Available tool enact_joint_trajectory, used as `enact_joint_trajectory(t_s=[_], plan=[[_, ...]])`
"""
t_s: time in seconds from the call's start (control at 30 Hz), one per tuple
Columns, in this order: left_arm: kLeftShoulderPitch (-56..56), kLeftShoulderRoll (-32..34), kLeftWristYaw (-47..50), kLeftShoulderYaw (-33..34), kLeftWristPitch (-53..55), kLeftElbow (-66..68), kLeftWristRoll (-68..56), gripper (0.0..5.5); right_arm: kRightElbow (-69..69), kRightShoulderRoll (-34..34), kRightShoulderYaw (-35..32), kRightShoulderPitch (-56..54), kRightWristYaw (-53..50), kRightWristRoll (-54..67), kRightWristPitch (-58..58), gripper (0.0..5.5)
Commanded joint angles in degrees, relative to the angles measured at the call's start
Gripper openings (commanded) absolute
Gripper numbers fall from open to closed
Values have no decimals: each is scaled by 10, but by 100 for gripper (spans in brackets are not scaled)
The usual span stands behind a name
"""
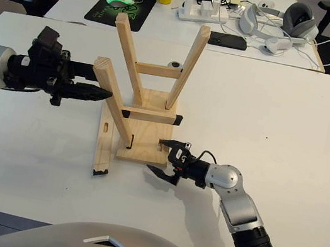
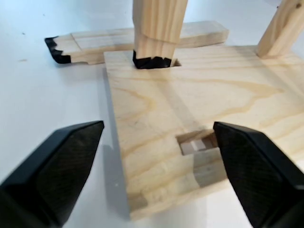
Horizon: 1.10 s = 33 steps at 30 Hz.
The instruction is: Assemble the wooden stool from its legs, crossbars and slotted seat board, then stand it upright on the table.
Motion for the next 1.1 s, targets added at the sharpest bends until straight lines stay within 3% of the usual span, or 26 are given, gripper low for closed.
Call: enact_joint_trajectory(t_s=[0.03,0.37,0.77,1.1], plan=[[-11,1,-1,-8,-8,0,8,201,12,4,27,-20,1,-26,37,428],[-21,-4,13,-8,-19,-32,6,201,6,-41,64,-18,47,-35,140,428],[-34,21,-37,-46,-36,-7,43,201,-1,-58,78,-14,48,-27,162,428],[83,65,-39,-52,-30,-78,41,201,-12,-65,72,-3,32,-21,178,428]])
